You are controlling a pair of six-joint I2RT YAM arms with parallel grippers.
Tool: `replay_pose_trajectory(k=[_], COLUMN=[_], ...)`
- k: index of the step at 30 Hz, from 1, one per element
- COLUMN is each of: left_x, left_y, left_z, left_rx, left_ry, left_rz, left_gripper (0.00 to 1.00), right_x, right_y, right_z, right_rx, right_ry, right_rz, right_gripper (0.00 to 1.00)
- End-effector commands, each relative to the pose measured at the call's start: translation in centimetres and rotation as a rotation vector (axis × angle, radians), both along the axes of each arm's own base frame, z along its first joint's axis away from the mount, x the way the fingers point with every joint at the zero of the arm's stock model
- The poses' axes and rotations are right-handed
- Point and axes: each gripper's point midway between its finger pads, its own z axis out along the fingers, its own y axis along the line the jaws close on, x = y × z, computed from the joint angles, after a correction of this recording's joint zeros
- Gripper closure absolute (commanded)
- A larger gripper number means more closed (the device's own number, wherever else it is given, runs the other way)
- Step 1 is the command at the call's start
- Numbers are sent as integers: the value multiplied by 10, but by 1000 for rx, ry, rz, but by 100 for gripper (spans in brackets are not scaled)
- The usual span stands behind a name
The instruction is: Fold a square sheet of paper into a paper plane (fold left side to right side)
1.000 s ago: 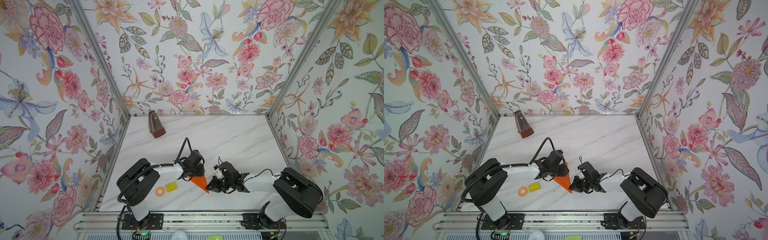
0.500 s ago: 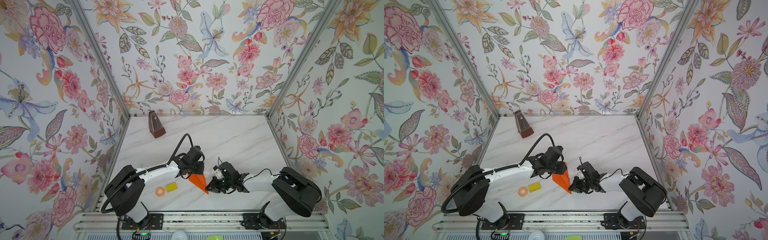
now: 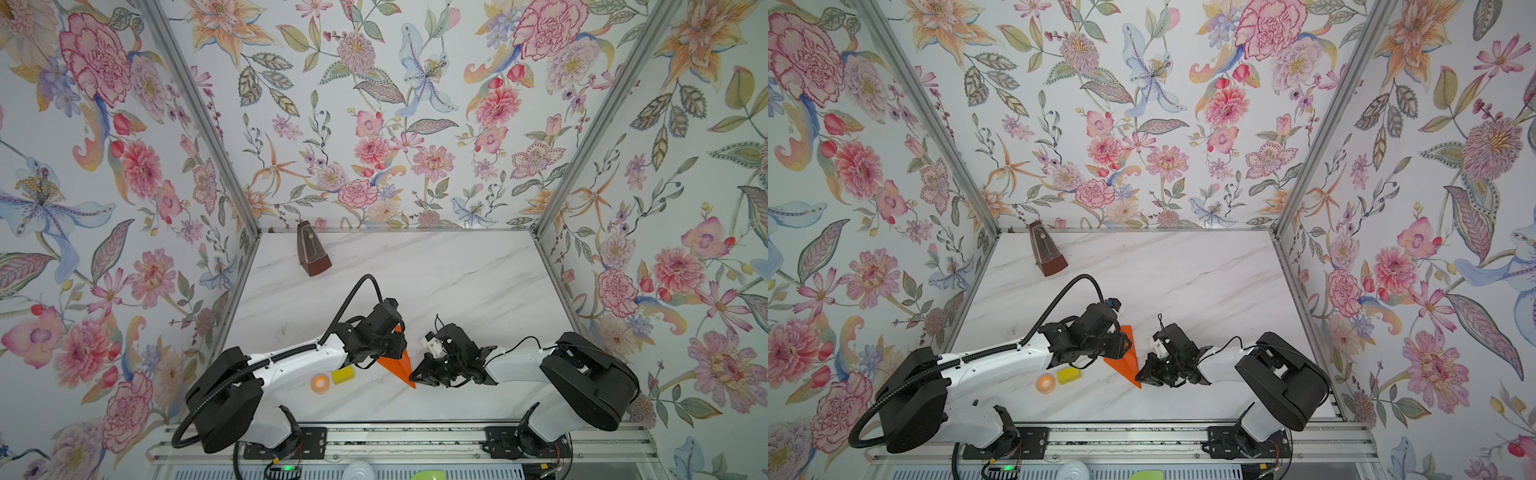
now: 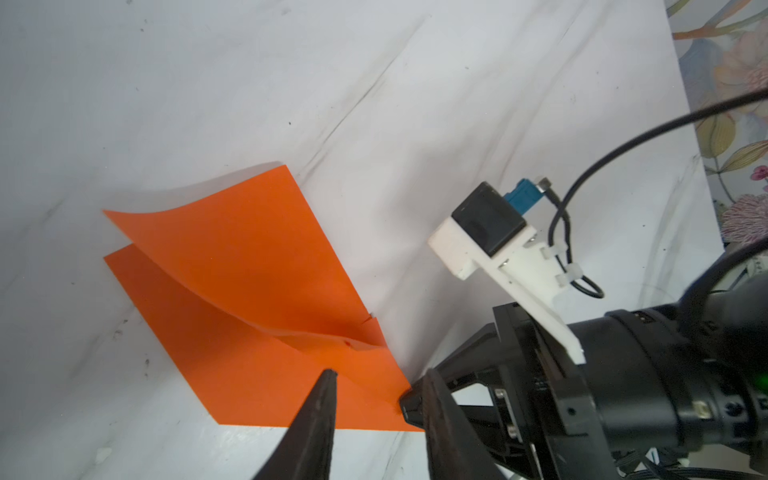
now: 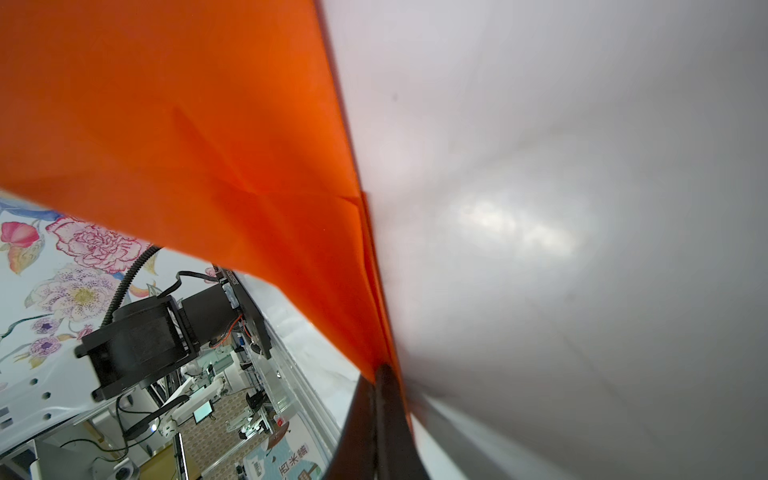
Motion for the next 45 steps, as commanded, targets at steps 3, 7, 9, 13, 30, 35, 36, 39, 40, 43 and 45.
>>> replay_pose_trajectory(k=[3,7,9,13,30,35,36,39,40,43,45], left_x=[-25,-32,-33,-31,-33,-32,-31,-27,-27,-25,-24], left_y=[5,6,5,-4,-3,10,13,24,27,36,39], left_z=[-29,-47,-54,-62,-101,-104,-104,-107,-108,-112,-113], left_rx=[34,49,51,34,86,141,150,185,197,221,226], left_ry=[67,100,111,118,175,174,171,170,170,176,177], left_rz=[-57,-77,-82,-99,-92,-49,-40,-2,7,39,51], left_gripper=[79,90,92,95,100,100,100,100,100,100,100], right_x=[-25,-25,-25,-25,-29,-29,-29,-29,-29,-29,-29], right_y=[-31,-31,-31,-30,-32,-32,-33,-33,-33,-34,-34], right_z=[-43,-44,-44,-44,-44,-44,-44,-44,-44,-44,-43], right_rx=[-180,-183,-181,-176,-177,-179,-180,-183,-184,-187,-189], right_ry=[121,124,127,128,130,127,128,126,126,125,125], right_rz=[-30,-33,-36,-37,-35,-35,-36,-39,-40,-43,-43], right_gripper=[100,100,100,100,100,100,100,100,100,100,100])
